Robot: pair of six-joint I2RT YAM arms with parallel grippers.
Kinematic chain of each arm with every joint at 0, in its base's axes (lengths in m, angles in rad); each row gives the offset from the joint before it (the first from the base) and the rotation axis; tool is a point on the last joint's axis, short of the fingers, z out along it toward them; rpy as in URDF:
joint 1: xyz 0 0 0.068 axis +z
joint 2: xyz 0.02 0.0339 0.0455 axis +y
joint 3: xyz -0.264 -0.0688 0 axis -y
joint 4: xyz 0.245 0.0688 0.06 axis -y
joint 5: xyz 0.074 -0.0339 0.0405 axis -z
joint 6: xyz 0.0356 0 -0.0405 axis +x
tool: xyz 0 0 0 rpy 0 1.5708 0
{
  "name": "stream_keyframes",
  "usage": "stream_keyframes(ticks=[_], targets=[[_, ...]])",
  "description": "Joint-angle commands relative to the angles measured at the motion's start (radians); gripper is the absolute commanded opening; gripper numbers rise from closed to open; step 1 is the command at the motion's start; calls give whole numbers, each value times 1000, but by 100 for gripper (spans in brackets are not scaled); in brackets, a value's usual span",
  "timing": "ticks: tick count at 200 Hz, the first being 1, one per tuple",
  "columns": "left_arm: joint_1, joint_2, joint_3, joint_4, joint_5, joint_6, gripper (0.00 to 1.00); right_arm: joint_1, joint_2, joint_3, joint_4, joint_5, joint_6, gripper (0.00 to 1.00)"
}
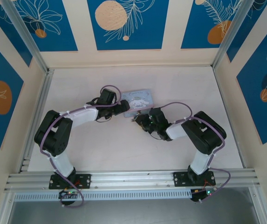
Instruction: Unlock the padlock with the key
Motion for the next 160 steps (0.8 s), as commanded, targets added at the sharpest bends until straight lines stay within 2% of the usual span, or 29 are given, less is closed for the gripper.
stream_keyframes(ticks=[1,91,160], targets=[[-16,26,-26,-49,9,6,100,14,37,23,-11,91,10,33],[-17,31,-30,-39,20,3,100,38,78,96,-169,230,77,31],[-17,34,-30,-39,20,-1,100,42,79,109,-207,254,98,8]])
